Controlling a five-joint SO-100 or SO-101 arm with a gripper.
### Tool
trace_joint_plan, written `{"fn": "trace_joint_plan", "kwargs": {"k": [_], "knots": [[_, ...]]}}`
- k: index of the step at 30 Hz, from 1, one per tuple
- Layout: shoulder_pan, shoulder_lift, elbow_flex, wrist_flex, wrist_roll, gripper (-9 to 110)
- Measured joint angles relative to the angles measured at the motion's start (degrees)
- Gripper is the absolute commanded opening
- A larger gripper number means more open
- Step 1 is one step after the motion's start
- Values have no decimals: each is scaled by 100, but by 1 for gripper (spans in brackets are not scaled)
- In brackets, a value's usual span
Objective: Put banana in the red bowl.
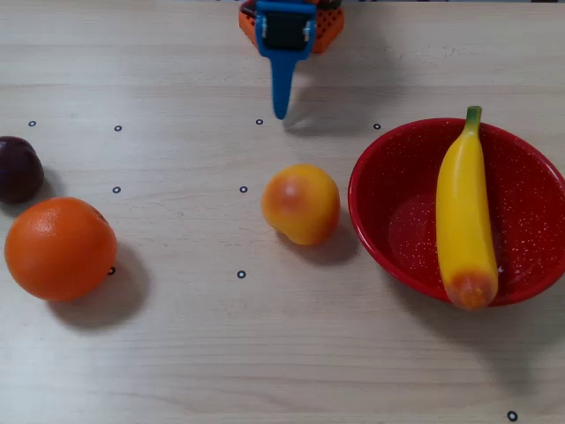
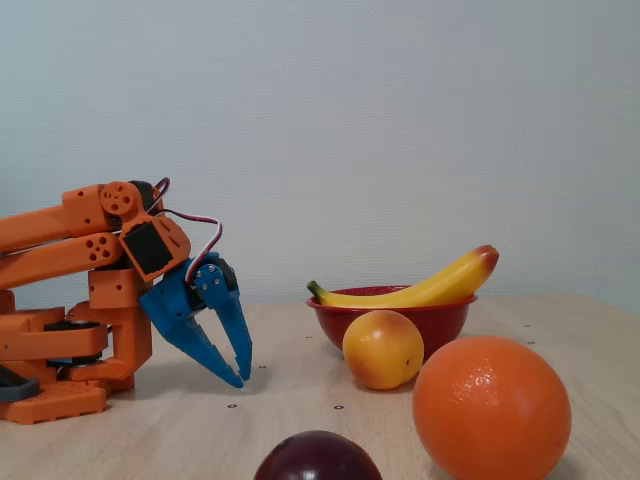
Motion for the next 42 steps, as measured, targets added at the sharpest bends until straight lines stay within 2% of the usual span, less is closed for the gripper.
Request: {"fn": "trace_joint_plan", "kwargs": {"k": [42], "knots": [[-132, 0, 0, 0, -141, 0]]}}
